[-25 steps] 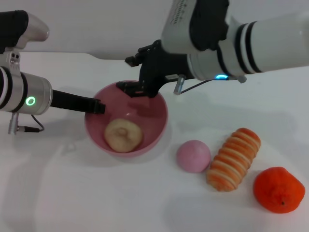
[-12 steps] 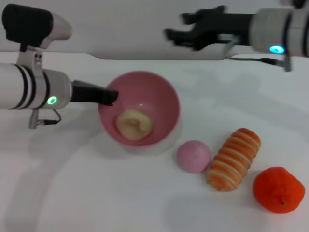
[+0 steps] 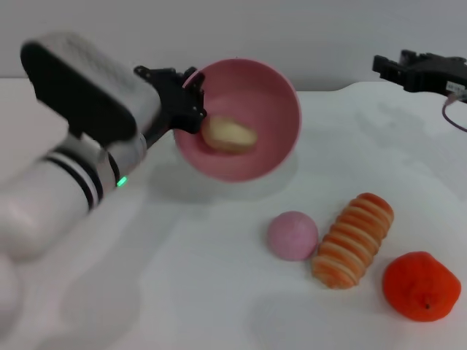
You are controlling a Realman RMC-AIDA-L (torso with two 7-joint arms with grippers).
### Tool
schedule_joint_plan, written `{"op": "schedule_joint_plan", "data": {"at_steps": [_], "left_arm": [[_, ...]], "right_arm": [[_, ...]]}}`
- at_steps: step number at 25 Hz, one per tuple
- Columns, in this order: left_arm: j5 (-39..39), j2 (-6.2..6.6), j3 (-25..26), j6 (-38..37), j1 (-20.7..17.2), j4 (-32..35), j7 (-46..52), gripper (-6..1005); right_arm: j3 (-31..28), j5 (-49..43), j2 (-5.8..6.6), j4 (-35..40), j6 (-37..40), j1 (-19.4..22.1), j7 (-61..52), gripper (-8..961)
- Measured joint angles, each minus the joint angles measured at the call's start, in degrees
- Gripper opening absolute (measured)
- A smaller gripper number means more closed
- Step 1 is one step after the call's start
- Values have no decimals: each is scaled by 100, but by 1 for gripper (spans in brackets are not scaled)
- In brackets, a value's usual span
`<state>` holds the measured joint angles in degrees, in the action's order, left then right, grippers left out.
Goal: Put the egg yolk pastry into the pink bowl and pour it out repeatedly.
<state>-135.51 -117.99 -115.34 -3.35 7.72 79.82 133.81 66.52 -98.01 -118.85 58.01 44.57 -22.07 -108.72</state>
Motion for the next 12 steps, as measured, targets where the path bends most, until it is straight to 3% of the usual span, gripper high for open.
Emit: {"op": "schedule_joint_plan", "data": {"at_steps": [1,4,8,9,12], "left_arm": [[0,0,-417,999,-104,-270,-393,0],[-1,-21,-1048,2485,-78,-865,-1010,0],[23,-98,-2070,4640,361,-2218,-2049,0],[23,-98,-2070,4640,361,-2218,-2049,0],[55,-109,-2583,5549,732,-3000,-2717,0]], "right_arm": [[-24,153,3,-78,0,40,121,592],[-102,253,13,-215,-3,67,200,592],[-148,267,17,-280,0,26,271,592],[-149,269,17,-281,4,15,283,592],[-134,272,18,-283,6,-11,288,592]]}}
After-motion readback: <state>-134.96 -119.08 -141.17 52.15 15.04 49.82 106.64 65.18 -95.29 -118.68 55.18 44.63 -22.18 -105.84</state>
